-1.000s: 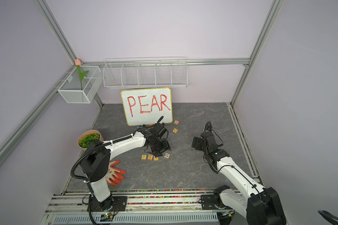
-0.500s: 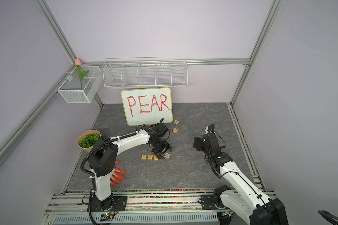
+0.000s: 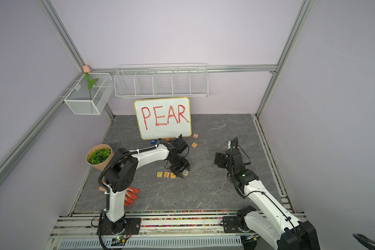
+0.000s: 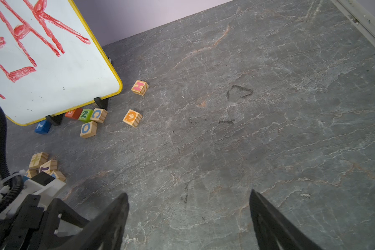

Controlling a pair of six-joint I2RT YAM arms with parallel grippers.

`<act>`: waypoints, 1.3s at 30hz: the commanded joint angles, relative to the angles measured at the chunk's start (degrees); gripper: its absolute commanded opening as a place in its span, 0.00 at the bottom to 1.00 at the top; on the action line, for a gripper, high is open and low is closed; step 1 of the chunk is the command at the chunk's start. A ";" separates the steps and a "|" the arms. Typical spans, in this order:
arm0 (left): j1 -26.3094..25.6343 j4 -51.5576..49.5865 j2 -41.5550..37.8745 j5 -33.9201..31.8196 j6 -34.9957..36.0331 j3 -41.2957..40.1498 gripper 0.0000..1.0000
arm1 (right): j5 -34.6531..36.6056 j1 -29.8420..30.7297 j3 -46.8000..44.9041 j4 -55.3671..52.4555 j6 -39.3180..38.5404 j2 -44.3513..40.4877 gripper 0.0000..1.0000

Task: Spell the uppercase word “pear” with letter blocks
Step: Adjust the letter block at the center of the board.

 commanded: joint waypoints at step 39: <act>-2.72 -11.19 -1.03 -13.90 41.60 -3.12 0.32 | 5.04 -0.27 3.47 -3.24 -1.41 7.86 0.89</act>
